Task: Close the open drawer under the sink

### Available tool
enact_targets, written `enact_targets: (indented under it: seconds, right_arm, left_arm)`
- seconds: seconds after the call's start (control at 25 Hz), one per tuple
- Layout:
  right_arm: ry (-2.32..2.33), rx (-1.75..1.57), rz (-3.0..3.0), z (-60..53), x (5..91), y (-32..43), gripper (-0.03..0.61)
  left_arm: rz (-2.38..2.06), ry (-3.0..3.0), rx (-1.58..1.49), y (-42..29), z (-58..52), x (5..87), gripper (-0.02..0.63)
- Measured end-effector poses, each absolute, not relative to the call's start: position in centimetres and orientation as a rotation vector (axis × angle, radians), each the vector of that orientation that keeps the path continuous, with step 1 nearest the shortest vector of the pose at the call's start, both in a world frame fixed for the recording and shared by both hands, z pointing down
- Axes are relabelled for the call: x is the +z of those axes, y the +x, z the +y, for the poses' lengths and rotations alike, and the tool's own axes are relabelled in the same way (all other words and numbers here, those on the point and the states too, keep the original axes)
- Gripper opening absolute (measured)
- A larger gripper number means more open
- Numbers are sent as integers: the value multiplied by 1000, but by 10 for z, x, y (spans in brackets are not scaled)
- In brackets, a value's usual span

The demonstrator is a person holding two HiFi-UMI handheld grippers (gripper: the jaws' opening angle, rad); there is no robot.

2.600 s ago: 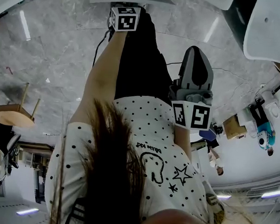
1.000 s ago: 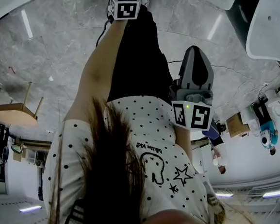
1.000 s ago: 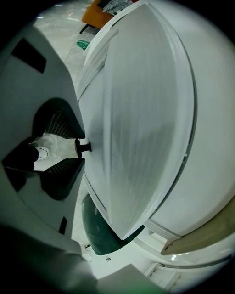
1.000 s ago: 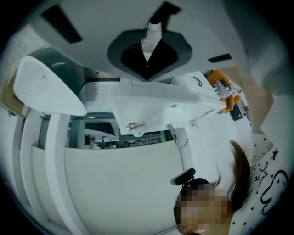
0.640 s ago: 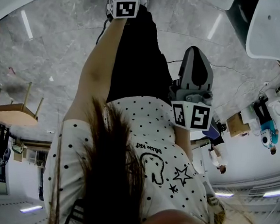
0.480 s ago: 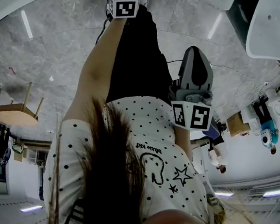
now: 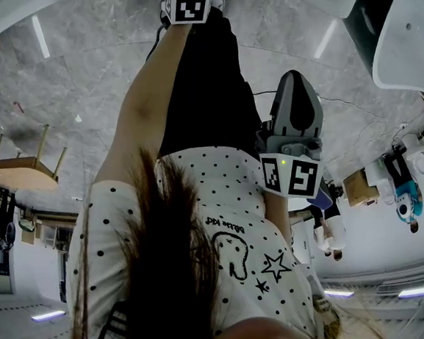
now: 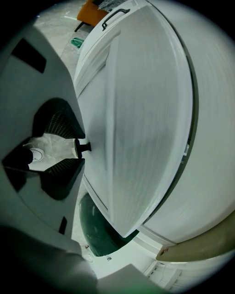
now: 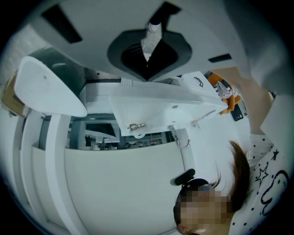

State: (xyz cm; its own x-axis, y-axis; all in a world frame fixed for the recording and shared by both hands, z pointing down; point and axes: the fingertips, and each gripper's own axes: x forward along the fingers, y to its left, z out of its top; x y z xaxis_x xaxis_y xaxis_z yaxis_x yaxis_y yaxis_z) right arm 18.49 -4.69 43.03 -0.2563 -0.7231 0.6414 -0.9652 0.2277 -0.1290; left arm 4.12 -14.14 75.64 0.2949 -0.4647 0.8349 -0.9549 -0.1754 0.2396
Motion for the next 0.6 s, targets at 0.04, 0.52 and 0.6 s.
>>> enact_targets:
  seconds: [0.04,0.52,0.6]
  right_arm:
    - [1550,718,-2056,-47,431,185,12]
    - [1542,728,-2050,-49,433,182,12]
    - [1538,729,-2051,-49,434,181,12]
  left_arm:
    - [-1284,1779,786,41,-143,757,138]
    - [-1288,1773,770,40,-155,756,138]
    - [-1291,1773,768,39,-157,756,138]
